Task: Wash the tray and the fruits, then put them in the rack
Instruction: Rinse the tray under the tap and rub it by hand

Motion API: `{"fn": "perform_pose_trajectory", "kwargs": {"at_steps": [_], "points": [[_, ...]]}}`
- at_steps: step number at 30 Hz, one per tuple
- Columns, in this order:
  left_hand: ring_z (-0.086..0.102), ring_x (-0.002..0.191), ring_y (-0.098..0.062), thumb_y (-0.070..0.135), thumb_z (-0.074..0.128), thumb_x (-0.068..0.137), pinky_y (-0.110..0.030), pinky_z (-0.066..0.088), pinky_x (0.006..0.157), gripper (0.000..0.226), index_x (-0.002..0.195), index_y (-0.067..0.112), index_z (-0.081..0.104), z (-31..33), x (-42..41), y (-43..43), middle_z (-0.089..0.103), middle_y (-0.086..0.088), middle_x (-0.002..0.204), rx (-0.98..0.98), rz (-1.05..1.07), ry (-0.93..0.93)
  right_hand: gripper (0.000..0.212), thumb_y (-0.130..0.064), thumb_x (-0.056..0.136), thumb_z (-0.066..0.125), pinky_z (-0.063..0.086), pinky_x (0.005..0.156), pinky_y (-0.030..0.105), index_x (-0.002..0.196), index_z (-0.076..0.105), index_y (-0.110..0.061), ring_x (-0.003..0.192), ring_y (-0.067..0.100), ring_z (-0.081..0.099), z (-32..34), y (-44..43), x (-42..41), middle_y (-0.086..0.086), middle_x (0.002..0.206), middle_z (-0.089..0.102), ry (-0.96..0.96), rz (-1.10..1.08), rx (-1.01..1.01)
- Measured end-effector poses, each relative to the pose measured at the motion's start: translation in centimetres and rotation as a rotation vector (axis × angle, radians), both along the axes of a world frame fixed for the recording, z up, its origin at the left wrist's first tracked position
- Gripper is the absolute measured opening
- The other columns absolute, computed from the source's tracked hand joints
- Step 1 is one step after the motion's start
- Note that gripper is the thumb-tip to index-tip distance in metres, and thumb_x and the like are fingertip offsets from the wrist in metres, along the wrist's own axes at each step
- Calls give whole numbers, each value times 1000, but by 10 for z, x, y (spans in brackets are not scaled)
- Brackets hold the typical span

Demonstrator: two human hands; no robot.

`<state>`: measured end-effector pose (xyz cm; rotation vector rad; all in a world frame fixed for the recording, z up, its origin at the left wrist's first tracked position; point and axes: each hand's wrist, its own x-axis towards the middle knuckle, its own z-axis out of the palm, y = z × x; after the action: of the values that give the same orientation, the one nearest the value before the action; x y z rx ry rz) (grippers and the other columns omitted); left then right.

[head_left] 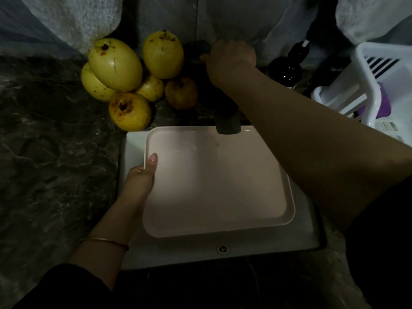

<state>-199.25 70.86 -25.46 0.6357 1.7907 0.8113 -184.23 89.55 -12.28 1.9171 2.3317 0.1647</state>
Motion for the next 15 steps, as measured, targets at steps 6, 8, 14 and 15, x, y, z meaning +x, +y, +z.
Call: {"fn": "perform_pose_trajectory", "kwargs": {"at_steps": [6,8,14,15], "points": [[61,81,-25,52,43,95,-36,50,81,41,102,15,61,-1,-1,0,63,-3,81,-1,8,0,47,-42,103,30,36,74,31,125,55,-8,116,27,54,-4,4,0,11,128,56,19,-42,-8],[60,78,-22,50,43,95,-32,48,74,41,107,15,61,0,0,-1,62,-2,81,12,15,-13,53,-48,102,27,34,76,31,127,54,-9,118,28,53,-2,0,1,11,130,55,89,-71,6],[59,78,-18,49,41,96,-28,47,68,37,108,18,58,-1,-2,-4,62,-2,85,32,13,-35,39,-30,105,24,39,84,30,127,52,-15,100,22,53,-13,-26,42,14,112,56,1081,-260,-2],[60,83,-22,51,41,96,-34,50,76,39,107,18,59,-3,-2,-4,64,-6,90,22,12,-30,36,-28,105,28,35,74,27,112,59,-12,90,18,51,-26,-40,53,11,101,57,1166,-359,123]]}}
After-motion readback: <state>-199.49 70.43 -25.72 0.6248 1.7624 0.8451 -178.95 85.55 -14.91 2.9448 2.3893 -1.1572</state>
